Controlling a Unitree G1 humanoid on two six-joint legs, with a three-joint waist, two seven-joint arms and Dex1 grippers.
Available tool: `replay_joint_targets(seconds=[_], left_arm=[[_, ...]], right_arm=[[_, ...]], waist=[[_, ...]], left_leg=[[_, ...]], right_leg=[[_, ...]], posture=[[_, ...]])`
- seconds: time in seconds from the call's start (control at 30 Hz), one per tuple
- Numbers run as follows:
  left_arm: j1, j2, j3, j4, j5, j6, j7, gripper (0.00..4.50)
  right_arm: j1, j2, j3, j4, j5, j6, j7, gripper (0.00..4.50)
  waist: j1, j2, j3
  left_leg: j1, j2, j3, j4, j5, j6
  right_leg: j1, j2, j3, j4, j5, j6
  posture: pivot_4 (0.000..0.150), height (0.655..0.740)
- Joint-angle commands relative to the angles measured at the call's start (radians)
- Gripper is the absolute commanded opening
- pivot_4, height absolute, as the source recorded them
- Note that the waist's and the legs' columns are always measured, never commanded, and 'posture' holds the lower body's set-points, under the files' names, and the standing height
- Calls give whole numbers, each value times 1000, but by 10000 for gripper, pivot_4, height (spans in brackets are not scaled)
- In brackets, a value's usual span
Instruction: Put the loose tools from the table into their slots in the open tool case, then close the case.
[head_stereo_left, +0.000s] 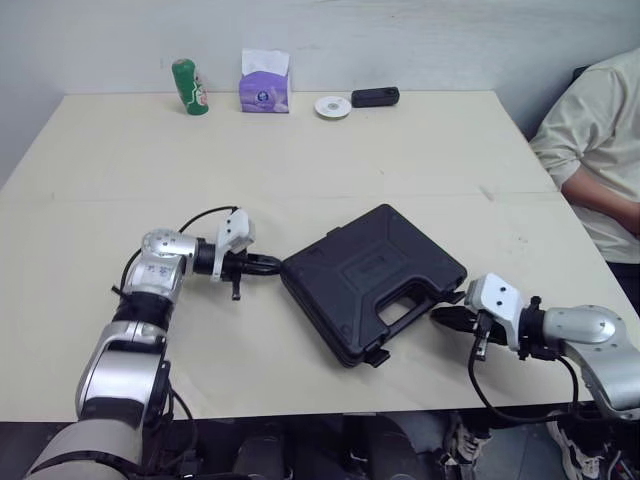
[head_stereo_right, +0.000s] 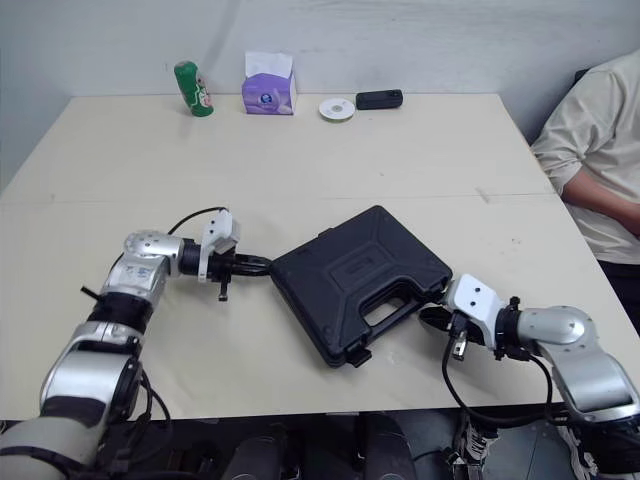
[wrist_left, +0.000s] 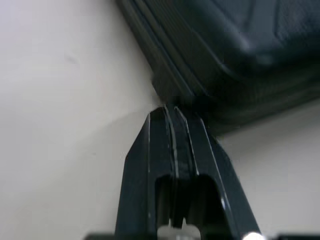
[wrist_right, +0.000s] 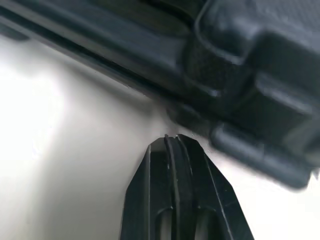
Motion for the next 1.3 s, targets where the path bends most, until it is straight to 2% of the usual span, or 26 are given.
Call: replay_joint_targets(seconds=[0.03, 0.23, 0.33, 0.43, 0.6, 0.8, 0.9, 1.3], left_arm=[[27, 40, 23, -196, -71, 104, -13, 0], [-9, 75, 45, -325, -149, 254, 5, 0], [-90, 21, 37, -396, -222, 374, 36, 0], [-137, -75, -11, -431, -226, 396, 89, 0], [-213, -272, -143, -284, -101, 252, 204, 0], [-297, -414, -269, 11, 57, 95, 298, 0], [-309, -423, -343, 128, 158, -31, 314, 0], [-280, -475, -427, 235, 265, -158, 321, 0]], right_arm=[[53, -36, -87, -18, 15, 4, 2, 357], [108, -49, -156, -39, 22, 24, -9, 357], [111, -28, -196, -56, 49, 63, -39, 357], [112, -6, -211, -76, 73, 92, -60, 357], [120, 15, -212, -123, 81, 122, -90, 357], [116, 37, -201, -155, 78, 138, -125, 357], [112, 48, -201, -162, 78, 138, -136, 357], [97, 71, -205, -194, 88, 147, -166, 357]], waist=[[3, 0, 0], [1, 0, 0], [3, 0, 0], [16, 0, 0], [24, 1, 0], [21, 1, 0], [22, 1, 0], [25, 2, -5]], left_leg=[[0, 0, -1, 0, 0, 0], [0, 0, -2, 2, 0, 0], [-1, 0, -2, 3, 0, 0], [-2, 0, -3, 5, 0, 1], [0, -1, -3, 6, 0, 1], [0, 0, -3, 6, -1, 1], [0, 0, -3, 6, -1, 2], [5, 1, -8, 6, -5, 5]], right_leg=[[0, 0, 1, 0, 0, 0], [1, -1, 2, -1, 0, 0], [1, -1, 2, 0, 0, 0], [2, -1, 2, 0, 0, 0], [4, 0, 2, -2, 0, 1], [3, 0, 2, -3, 0, 0], [3, 0, 2, -3, 0, 0], [14, -1, -2, -10, 1, 1]], posture=[[1500, 7278], [1500, 7278], [1500, 7278], [1500, 7278], [1500, 7278], [1500, 7278], [1500, 7278], [1500, 7278]])
